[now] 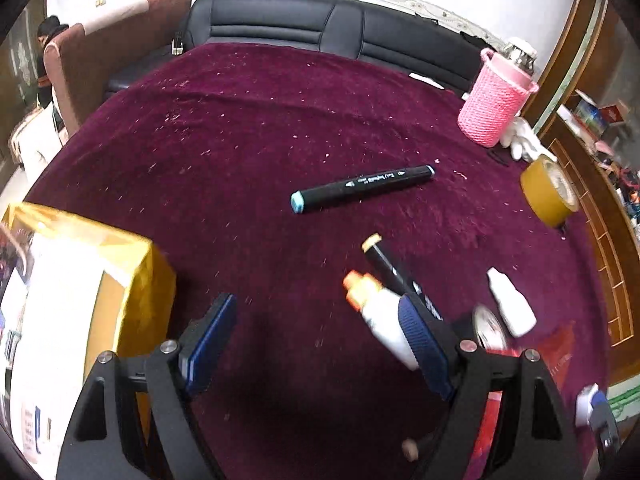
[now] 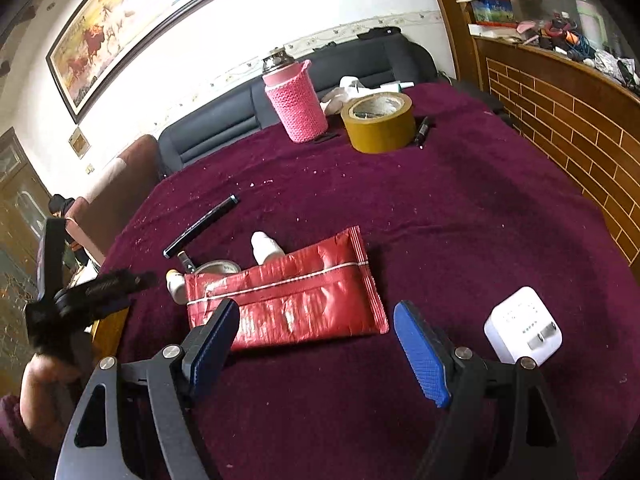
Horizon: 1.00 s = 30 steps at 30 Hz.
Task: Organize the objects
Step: 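Grasp the white bottle with orange cap using the left gripper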
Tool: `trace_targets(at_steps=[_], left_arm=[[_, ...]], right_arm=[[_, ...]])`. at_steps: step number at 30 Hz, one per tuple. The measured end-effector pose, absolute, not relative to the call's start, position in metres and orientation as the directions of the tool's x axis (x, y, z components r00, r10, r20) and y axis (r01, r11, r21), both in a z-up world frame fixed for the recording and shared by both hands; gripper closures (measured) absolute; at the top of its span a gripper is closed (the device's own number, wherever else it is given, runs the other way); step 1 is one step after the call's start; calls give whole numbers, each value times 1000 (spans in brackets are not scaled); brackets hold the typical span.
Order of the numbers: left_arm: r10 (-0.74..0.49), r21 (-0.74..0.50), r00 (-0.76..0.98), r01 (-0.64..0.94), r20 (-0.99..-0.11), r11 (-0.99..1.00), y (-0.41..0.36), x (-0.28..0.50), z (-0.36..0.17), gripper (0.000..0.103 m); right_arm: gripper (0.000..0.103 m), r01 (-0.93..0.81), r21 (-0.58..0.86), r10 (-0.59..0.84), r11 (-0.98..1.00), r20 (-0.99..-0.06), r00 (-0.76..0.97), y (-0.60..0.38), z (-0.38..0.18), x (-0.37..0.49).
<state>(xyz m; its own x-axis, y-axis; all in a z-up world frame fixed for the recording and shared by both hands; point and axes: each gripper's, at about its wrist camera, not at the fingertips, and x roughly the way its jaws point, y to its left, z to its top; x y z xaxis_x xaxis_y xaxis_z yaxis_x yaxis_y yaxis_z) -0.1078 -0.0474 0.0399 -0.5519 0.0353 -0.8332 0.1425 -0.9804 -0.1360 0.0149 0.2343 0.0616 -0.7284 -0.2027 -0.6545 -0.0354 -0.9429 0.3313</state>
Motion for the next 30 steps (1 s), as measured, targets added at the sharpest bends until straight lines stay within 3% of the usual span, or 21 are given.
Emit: trace_targets(at_steps=[8, 10, 12, 19, 20, 22, 27, 30], left_arm=[[40, -109, -536, 98, -843, -989, -31, -120, 25, 22], [34, -90, -534, 81, -845, -993, -29, -118, 20, 30], [27, -73, -549, 63, -835, -995, -27, -115, 20, 48], [-31, 20, -588, 26, -808, -999, -16, -112, 18, 49], [-39, 39, -595, 12, -803, -999, -13, -110, 19, 53], [3, 12, -590, -21, -807, -1000, -11, -108, 20, 77], [72, -52, -575, -52, -815, -997, -14, -90, 25, 78], [159, -153, -565, -58, -810, -987, -27, -68, 33, 78]], right_arm=[[19, -43, 363, -219, -931, -649, -729, 247, 50, 9], [19, -42, 375, -228, -926, -646, -729, 248, 49, 10], [19, -39, 377, -230, -925, -640, -733, 249, 50, 11], [19, -22, 366, -235, -930, -642, -730, 243, 49, 12], [19, -23, 363, -233, -931, -644, -729, 243, 49, 12], [19, -27, 358, -226, -933, -644, -731, 243, 48, 11], [19, -44, 329, -192, -943, -649, -736, 243, 45, 11], [19, -49, 316, -180, -948, -655, -734, 242, 43, 10]])
